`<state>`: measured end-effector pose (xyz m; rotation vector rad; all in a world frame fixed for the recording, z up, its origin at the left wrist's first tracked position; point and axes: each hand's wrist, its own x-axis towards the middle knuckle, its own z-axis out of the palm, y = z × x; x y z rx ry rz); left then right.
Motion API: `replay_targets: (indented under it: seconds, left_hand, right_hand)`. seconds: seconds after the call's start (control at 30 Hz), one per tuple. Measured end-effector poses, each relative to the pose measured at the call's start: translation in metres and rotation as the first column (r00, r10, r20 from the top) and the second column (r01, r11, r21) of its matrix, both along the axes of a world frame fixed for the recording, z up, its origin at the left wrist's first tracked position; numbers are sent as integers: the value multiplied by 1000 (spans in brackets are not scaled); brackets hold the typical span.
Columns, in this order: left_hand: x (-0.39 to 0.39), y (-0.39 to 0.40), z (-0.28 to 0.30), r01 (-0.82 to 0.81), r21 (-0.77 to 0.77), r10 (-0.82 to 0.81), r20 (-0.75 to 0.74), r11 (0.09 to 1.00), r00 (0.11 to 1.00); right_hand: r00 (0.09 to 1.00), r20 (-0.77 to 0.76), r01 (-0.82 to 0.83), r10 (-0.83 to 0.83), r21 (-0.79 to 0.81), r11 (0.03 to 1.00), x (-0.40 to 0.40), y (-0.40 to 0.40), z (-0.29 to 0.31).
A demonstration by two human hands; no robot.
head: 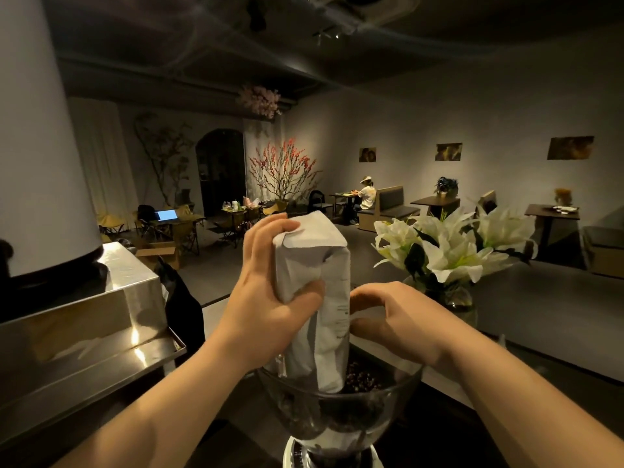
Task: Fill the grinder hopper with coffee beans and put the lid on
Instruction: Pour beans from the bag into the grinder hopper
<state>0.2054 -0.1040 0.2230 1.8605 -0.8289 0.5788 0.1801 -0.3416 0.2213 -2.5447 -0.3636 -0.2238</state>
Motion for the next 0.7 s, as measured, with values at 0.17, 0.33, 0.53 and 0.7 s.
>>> replay_targets:
  seconds: [0.17,0.33,0.53,0.7]
  left_hand:
    - [-1,-3,1,-30,54,30,-1,998,1000]
    - [-3,-2,1,-50,7,50,20,999,999]
    - [-3,-2,2,-47,7,47,-14,999,999]
    - [-3,-4,3,-41,83,44,-24,996,999]
  right_hand:
    - [1000,-1,7,-7,-12,1000,-2,2,2]
    - [1000,-23,14,-15,-17,1000,-3,4,4]
    - [999,-27,38,-40,-43,998,-2,2,3]
    - [1000,-10,23,-24,-48,999,-1,2,2]
